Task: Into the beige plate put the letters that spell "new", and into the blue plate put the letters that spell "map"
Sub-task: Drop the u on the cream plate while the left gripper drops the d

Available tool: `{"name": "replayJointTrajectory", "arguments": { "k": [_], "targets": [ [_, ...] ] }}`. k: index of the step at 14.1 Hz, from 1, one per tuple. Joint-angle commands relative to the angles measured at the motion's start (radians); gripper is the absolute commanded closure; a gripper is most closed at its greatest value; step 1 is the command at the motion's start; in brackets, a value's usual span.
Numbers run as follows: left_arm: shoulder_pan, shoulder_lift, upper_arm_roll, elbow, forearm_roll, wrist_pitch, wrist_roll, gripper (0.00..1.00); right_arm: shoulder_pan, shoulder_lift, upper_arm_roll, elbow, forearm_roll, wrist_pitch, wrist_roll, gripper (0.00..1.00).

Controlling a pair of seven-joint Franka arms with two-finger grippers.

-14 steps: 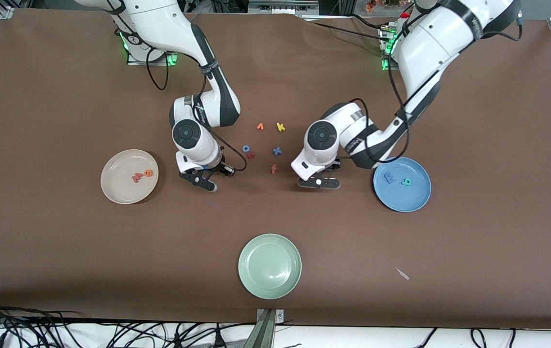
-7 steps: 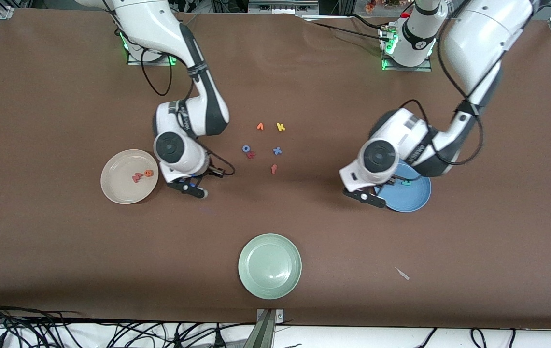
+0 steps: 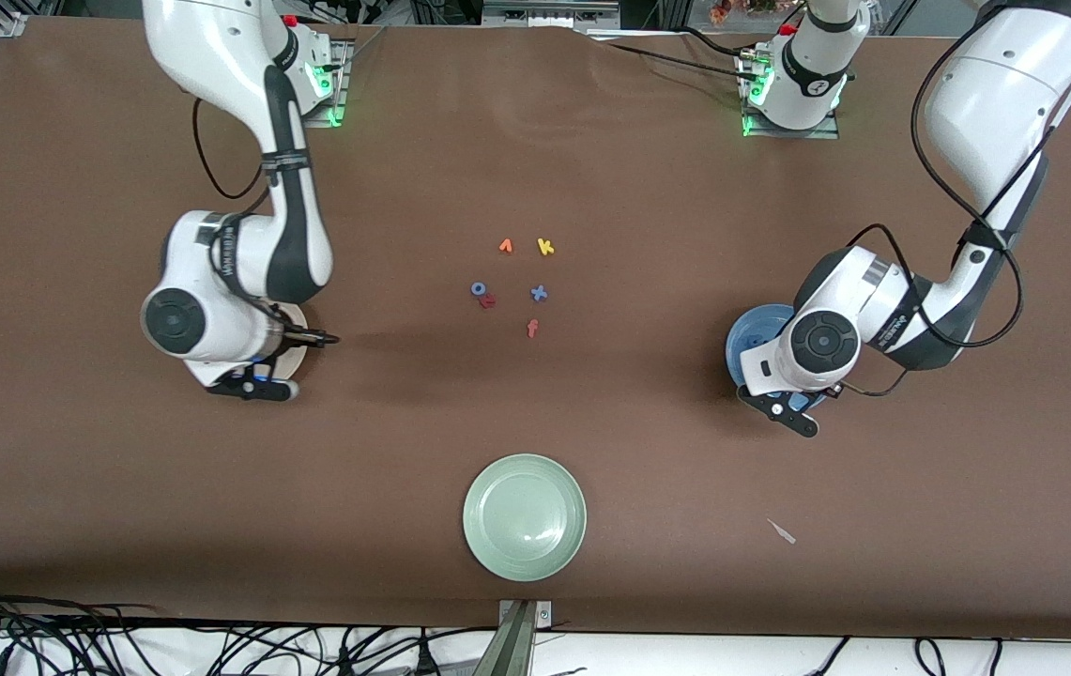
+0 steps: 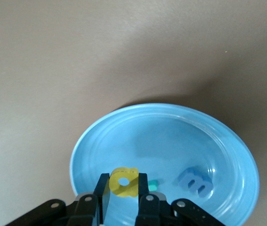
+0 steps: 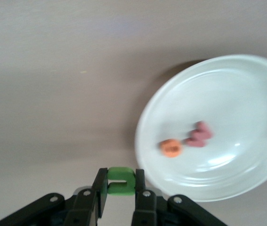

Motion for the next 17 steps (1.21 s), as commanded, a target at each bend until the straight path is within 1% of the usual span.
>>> {"name": "replayJointTrajectory", "arguments": {
  "k": [1,2,3,5,7,9,11,13,14,16,17],
  "targets": [
    [0.006,0.014,-0.01,-0.007,0.032,0.012,0.02,0.4,-0.07,0.01,-0.007,-0.008,0.001,-0.014,-0.145,0.8],
    [-0.001,0.012,-0.011,-0.004,0.032,0.012,0.02,0.01,-0.091,0.014,-0.006,-0.006,0.003,-0.014,-0.184,0.43],
    [0.002,0.008,-0.016,-0.003,0.032,0.009,0.023,0.0,-0.095,0.014,-0.006,-0.003,0.006,-0.016,-0.179,0.0],
    [0.009,-0.004,-0.043,0.005,0.01,-0.006,0.025,0.0,-0.073,0.007,-0.004,0.011,0.006,-0.017,-0.166,0.0],
    [0.009,-0.067,-0.063,0.009,-0.09,-0.067,0.019,0.0,-0.027,0.004,-0.004,0.043,0.007,-0.043,-0.091,0.0],
    [0.006,-0.163,-0.063,0.009,-0.206,-0.124,0.014,0.0,-0.001,0.004,-0.004,0.1,0.007,-0.12,0.009,0.0],
    [0.008,-0.236,-0.073,0.016,-0.294,-0.178,0.01,0.0,0.033,0.004,-0.004,0.138,0.009,-0.155,0.101,0.0],
    [0.008,-0.334,-0.076,0.043,-0.36,-0.25,0.014,0.0,0.071,0.004,-0.004,0.164,0.007,-0.178,0.182,0.0],
    [0.009,-0.372,-0.074,0.092,-0.377,-0.302,0.014,0.0,0.088,0.001,-0.006,0.175,0.009,-0.204,0.189,0.0],
    [0.015,-0.377,-0.066,0.257,-0.38,-0.432,0.023,0.0,0.094,-0.005,-0.015,0.207,0.007,-0.261,0.187,0.0],
    [0.017,-0.379,-0.048,0.3,-0.389,-0.449,0.033,0.0,0.099,-0.008,-0.033,0.23,0.007,-0.298,0.186,0.0]
  ]
}}
